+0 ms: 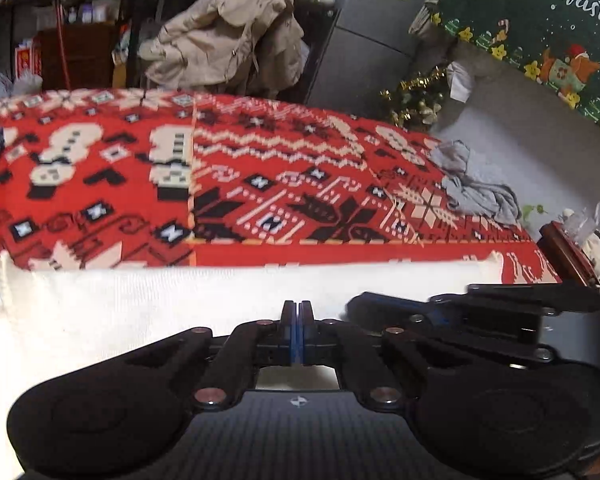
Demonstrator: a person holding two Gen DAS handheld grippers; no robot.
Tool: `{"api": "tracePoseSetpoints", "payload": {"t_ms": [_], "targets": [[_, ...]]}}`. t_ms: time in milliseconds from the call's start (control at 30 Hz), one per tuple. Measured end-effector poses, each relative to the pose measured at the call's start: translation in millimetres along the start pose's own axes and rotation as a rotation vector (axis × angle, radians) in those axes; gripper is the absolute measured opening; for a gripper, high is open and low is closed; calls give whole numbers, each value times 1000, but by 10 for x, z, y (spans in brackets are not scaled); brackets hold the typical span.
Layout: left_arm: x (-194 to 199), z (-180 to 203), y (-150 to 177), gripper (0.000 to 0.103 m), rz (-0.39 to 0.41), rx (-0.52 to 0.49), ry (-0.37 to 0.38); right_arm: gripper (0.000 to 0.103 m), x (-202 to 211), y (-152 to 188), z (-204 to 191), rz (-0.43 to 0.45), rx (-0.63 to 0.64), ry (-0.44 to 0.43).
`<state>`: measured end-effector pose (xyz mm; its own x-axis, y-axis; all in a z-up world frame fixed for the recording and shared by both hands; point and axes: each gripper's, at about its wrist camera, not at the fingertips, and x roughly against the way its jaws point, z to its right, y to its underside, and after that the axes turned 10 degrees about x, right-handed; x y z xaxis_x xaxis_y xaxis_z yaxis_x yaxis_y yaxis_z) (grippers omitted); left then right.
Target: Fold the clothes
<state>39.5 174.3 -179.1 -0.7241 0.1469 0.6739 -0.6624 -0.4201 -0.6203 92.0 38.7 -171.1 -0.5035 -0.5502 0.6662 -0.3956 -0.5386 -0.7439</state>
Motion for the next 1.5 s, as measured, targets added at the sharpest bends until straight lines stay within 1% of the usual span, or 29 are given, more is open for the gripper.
{"api": "tracePoseSetpoints", "payload": {"t_ms": [67, 200, 367, 500, 633, 767, 800, 867, 933, 1000, 1167, 1233, 1300, 1433, 1500], "targets": [[15, -34, 9, 0, -12, 3, 17, 0, -87, 25, -27, -28, 7, -18], [101, -35, 72, 1, -41, -10, 25, 0, -55, 119, -101, -47, 48, -14], [296, -2, 277, 1, -77, -62, 23, 0, 201, 345, -126, -86, 53, -34], [452, 2, 478, 2, -99, -115, 14, 0, 427, 544, -112, -98, 39, -35], [617, 10, 651, 2, -138, -166, 25, 0, 636, 708, -127, -109, 29, -30], [751, -24, 749, 2, -157, -182, 17, 1, 799, 830, -172, -117, 36, -25], [777, -30, 767, 2, -158, -182, 13, 2, 828, 845, -179, -117, 37, -26], [814, -42, 789, 2, -157, -183, 2, 8, 871, 850, -184, -108, 24, -43], [836, -63, 800, 2, -159, -169, -3, 8, 860, 806, -188, -93, 13, -59], [856, -72, 814, 2, -159, -164, -6, 8, 789, 692, -223, -63, 26, -59], [898, -66, 849, 2, -154, -159, -19, 7, 514, 445, -325, -25, 62, -53], [911, -70, 849, 2, -154, -150, -25, 6, 398, 449, -385, -63, 84, -69], [921, -66, 846, 2, -150, -144, -24, 7, 431, 515, -427, -70, 107, -70], [922, -3, 808, 3, -140, -142, 7, 7, 662, 699, -445, -92, 115, -111], [880, 72, 765, 3, -135, -158, 24, 7, 770, 778, -453, -94, 114, -117]]}}
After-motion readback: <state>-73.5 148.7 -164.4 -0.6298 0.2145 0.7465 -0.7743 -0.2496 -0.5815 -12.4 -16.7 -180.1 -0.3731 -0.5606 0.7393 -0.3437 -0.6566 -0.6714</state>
